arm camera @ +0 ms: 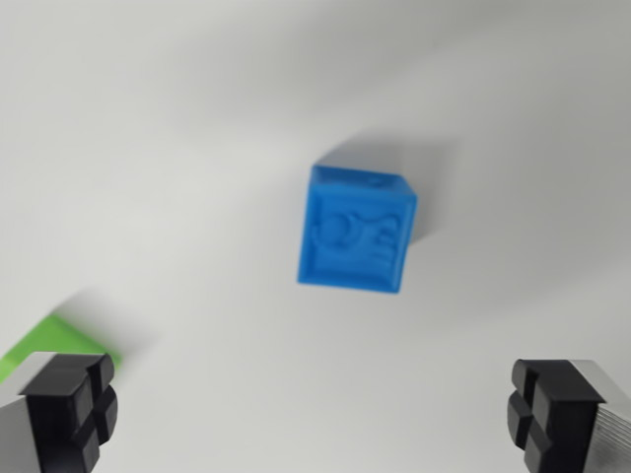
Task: Stack cube
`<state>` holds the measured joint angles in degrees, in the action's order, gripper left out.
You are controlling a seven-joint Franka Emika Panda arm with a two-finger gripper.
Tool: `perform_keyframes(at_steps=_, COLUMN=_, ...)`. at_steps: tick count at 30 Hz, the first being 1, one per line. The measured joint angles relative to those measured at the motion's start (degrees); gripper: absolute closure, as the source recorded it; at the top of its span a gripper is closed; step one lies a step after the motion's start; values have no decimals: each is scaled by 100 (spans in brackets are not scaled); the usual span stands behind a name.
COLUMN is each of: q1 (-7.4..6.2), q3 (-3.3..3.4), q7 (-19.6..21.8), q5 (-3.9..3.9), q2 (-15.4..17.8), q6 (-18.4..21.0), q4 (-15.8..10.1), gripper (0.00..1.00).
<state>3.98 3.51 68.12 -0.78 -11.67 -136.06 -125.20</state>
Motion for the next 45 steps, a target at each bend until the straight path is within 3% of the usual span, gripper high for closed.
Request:
perform_keyframes(at_steps=11, q1=0, q3=110, q7=784, q5=-90, q2=-278, q6=-730, q4=-410, gripper=0)
perform_keyframes(at_steps=15, q1=2, q3=119, q7=831, q5=-121, q2=-438, q6=-934, q4=-444, gripper=0)
perform_keyframes(at_steps=31, q1=26, q3=69, q7=777, q5=-262, q2=-1330, q6=-1756, q4=-387, gripper=0)
perform_keyframes(at_steps=45, q1=101, q3=-22, q7=746, q5=-304, q2=-1914, q6=-2205, q4=-250, gripper=0)
